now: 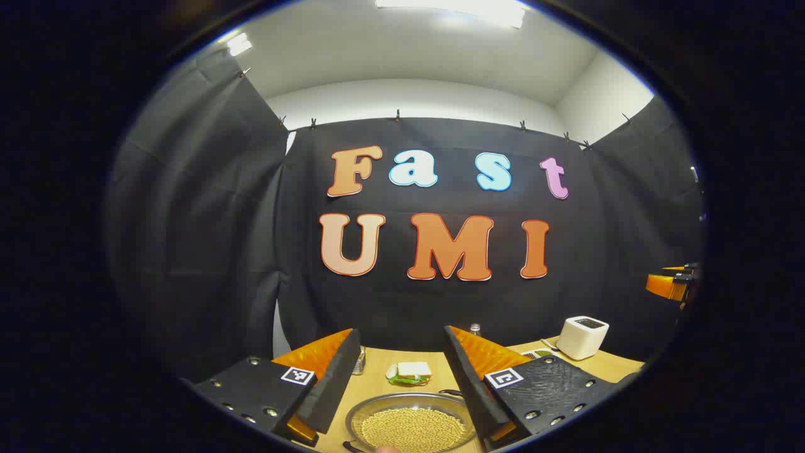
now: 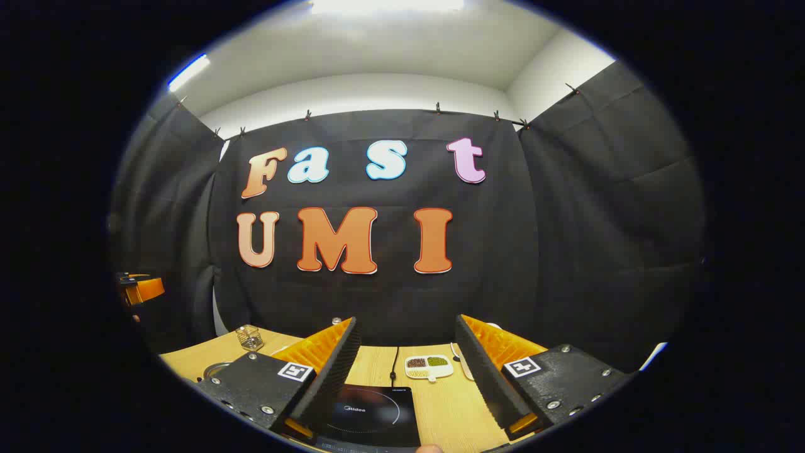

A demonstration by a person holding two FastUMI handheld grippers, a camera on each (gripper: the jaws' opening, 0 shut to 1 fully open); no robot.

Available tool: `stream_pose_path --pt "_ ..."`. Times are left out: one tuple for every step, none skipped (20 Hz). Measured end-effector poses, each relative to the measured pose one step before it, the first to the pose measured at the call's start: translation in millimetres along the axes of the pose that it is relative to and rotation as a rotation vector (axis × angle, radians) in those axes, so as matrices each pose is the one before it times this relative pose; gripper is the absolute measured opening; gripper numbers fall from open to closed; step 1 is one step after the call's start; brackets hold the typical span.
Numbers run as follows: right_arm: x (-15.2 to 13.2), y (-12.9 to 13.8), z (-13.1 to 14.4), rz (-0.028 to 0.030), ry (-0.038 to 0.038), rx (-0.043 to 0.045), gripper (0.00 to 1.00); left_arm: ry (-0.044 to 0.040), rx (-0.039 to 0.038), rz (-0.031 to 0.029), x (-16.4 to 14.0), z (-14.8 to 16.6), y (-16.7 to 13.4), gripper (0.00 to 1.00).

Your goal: First push the handle of the pot to place it horizontally, then grasp the pot with both hands and set it on the induction cooktop.

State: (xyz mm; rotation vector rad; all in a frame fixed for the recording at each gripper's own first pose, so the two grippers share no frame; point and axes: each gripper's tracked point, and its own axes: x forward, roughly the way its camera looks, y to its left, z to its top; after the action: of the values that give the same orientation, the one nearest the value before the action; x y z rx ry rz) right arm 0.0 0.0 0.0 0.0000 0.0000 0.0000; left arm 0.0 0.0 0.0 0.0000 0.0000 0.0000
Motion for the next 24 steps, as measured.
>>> stream_pose_path --pt "-0.59 -1.13 -0.62 -0.00352 0.00604 0.00132 0.95 -0.00190 0.00933 0.00145 1.39 1.04 -1.45 0.80" --pt "-0.03 -1.60 -0.43 -0.00584 0.00352 -0.00076 0.95 -0.00004 0.01379 -0.00081 0.13 -0.56 -1.78 0.80" --pt "0.31 -4.62 -1.13 -0.00841 0.00196 0.00012 0.95 -0.00161 0.01105 -0.00452 1.30 1.62 -3.36 0.80" --pt "0.70 -4.01 0.74 -0.00395 -0.00013 0.00150 0.95 -0.00138 0.00556 -0.01106 -1.07 1.20 -4.71 0.80" --pt "-2.40 -2.41 -0.46 -0.00027 0.00023 0.00221 0.95 -0.00104 0.00212 -0.01783 0.29 1.42 -6.37 0.83" --pt "-1.16 -0.66 0.98 0.00274 -0.00012 0.00253 0.95 -0.00196 0.00162 -0.01281 0.44 0.43 -5.34 0.83" --pt "-1.80 1.63 -0.32 0.00297 0.00085 -0.00029 0.95 -0.00097 0.00383 -0.00573 1.00 1.71 -2.94 0.80" --pt "-0.29 0.28 0.50 0.00115 0.00090 -0.00323 0.95 -0.00161 0.00366 -0.00145 0.74 -0.45 -1.23 0.80" --pt "0.60 -0.82 0.77 0.00119 0.00071 -0.00486 0.95 -0.00079 0.00217 -0.00061 0.72 0.58 -1.00 0.80" --pt "0.54 1.74 0.38 0.00032 0.00054 -0.00493 0.95 0.00167 -0.00105 -0.00176 0.01 -0.05 -0.42 0.80" --pt "-0.05 -0.21 -0.76 -0.00023 0.00188 -0.00371 0.95 0.00308 -0.00335 -0.00366 1.11 -0.82 -0.57 0.80" --pt "0.97 0.68 -0.83 0.00260 0.00249 -0.00176 0.95 0.00201 -0.00471 -0.00440 0.20 -1.34 -1.60 0.80" --pt "-0.50 1.50 -0.81 0.00410 0.00394 -0.00033 0.95 0.00512 -0.00403 -0.00406 0.77 -1.86 -0.74 0.80" --pt "0.85 1.44 -0.47 0.00310 0.00384 0.00090 0.95 0.00546 -0.00141 -0.00096 0.89 -1.62 0.40 0.80" --pt "0.95 0.69 0.48 0.00233 0.00202 0.00054 0.95 0.00344 0.00289 0.00089 0.14 -0.59 0.54 0.80" --pt "0.06 1.14 -0.04 0.00217 0.00079 -0.00104 0.95 0.00270 0.00544 0.00325 0.66 -1.12 1.33 0.80" --pt "0.04 0.08 -0.28 0.00135 -0.00028 -0.00177 0.95 0.00063 0.00512 0.00284 0.07 0.72 0.96 0.80" --pt "-0.09 -0.20 0.63 -0.00002 -0.00237 -0.00147 0.95 -0.00214 0.00400 0.00063 -1.12 0.66 0.42 0.80" --pt "0.34 0.49 1.19 -0.00077 -0.00254 -0.00113 0.95 -0.00213 0.00214 -0.00022 -0.69 0.86 -0.54 0.80" --pt "-0.71 0.32 1.31 -0.00098 -0.00279 0.00022 0.95 -0.00105 0.00163 -0.00160 -1.43 -0.61 -0.76 0.80" --pt "-1.21 -0.38 0.16 -0.00091 -0.00220 0.00089 1.00 0.00127 0.00203 -0.00232 -0.57 -1.29 -0.64 0.80" --pt "0.67 0.39 1.28 -0.00087 -0.00169 0.00182 0.95 0.00308 0.00203 -0.00135 -0.81 -1.98 0.63 0.80" --pt "0.68 -0.31 0.22 -0.00031 -0.00191 0.00151 0.95 0.00445 0.00126 -0.00128 -0.62 -2.01 0.60 0.80" --pt "-0.87 0.32 0.03 -0.00066 -0.00090 0.00023 0.95 0.00507 0.00013 -0.00434 -0.68 -2.52 -0.41 0.80"
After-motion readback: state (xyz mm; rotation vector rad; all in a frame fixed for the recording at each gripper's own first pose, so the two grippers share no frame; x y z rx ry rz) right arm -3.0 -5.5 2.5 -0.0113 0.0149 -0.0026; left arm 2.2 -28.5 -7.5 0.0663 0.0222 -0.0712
